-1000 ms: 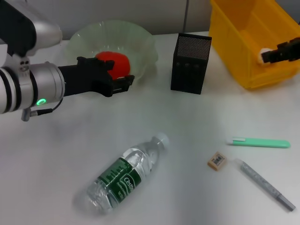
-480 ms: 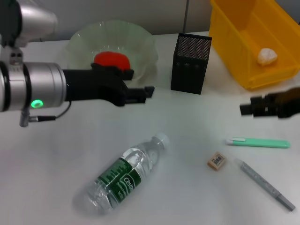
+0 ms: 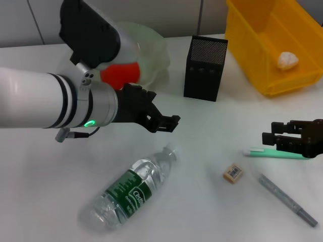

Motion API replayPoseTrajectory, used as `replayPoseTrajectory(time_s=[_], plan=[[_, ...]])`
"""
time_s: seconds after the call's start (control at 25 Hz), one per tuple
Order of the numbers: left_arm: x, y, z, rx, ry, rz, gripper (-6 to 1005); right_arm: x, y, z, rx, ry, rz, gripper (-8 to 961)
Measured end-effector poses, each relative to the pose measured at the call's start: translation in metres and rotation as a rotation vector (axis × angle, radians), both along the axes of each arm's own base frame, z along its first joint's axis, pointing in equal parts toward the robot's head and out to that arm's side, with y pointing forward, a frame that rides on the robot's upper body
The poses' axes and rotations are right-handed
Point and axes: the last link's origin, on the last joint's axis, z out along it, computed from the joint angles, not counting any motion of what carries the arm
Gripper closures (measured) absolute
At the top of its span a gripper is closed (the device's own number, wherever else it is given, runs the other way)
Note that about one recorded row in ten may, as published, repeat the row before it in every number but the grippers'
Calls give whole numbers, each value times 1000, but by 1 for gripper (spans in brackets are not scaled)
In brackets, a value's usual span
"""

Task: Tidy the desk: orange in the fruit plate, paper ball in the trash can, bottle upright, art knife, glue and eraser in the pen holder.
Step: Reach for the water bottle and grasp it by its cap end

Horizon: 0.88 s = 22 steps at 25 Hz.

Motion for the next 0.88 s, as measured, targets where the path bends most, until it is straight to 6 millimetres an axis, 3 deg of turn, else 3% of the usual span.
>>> replayPoseTrajectory(time_s=[0.28, 0.88], plan=[[5, 0, -2, -24, 21, 9, 219, -5, -19, 0, 46, 104, 158, 422], [13, -11, -9, -115, 72, 33, 225, 17, -41, 10, 105, 99, 107, 423]])
